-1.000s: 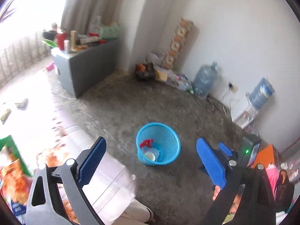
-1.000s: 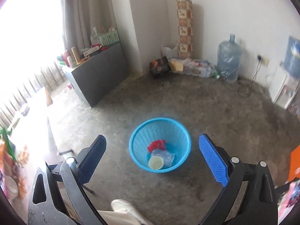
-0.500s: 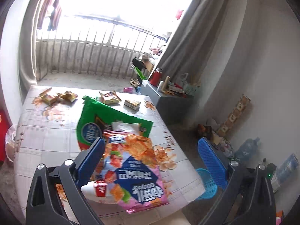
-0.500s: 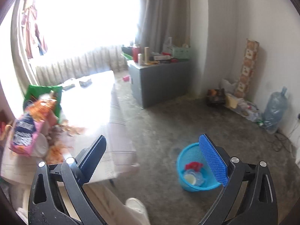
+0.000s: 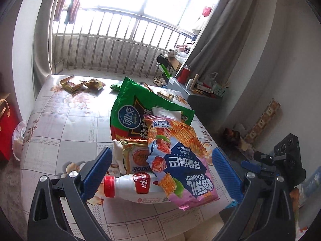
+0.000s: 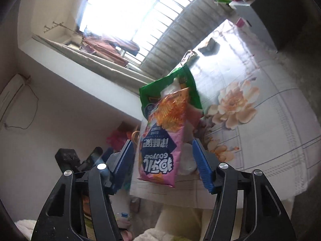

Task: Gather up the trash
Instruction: 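Grasp the pink snack bag edge with the right gripper and lift it, then grasp the white tissue with the left gripper while the right gripper holds the pink bag, then carry the tissue with the left gripper toward the wastebasket while the right gripper carries the pink bag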

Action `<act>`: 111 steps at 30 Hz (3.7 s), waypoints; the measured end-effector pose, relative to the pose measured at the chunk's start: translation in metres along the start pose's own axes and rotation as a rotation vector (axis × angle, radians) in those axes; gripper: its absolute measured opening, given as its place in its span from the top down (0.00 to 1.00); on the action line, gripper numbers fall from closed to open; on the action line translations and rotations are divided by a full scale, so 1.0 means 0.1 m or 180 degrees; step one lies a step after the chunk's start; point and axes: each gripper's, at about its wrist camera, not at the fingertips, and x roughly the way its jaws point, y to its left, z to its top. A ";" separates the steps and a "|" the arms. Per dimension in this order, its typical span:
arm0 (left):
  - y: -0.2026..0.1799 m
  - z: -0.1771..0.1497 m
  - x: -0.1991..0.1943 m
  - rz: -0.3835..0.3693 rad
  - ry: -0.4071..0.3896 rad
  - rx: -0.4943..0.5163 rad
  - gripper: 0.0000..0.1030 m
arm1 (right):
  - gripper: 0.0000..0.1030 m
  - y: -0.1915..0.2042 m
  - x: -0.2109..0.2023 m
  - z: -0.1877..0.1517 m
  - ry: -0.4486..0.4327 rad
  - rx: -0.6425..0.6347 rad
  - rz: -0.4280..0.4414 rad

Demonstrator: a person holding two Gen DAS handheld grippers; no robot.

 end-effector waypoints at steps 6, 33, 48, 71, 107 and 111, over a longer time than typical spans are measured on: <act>-0.04 -0.01 0.22 0.0205 0.0015 0.0211 0.06 | 0.55 -0.25 0.49 0.13 0.0414 0.0478 0.0258; 0.09 -0.03 0.49 0.0363 0.0084 0.0314 0.06 | 0.99 -0.55 0.64 0.13 0.0607 0.0857 0.0861; 0.34 0.01 0.44 0.0085 0.0076 -0.0103 0.12 | 1.00 -0.72 0.12 0.08 0.0277 0.0962 0.1006; 0.26 0.16 0.67 -0.0490 0.0142 -0.0387 0.43 | 1.00 -1.28 -0.51 -0.16 -0.0324 0.1365 0.0958; -0.85 0.16 1.93 0.0770 0.0868 0.2200 0.98 | 1.00 -1.63 -0.73 -0.25 -0.0485 0.1509 0.1215; -0.84 0.23 1.82 0.0763 0.0756 0.2107 0.98 | 1.00 -1.62 -0.75 -0.25 -0.0499 0.1503 0.1212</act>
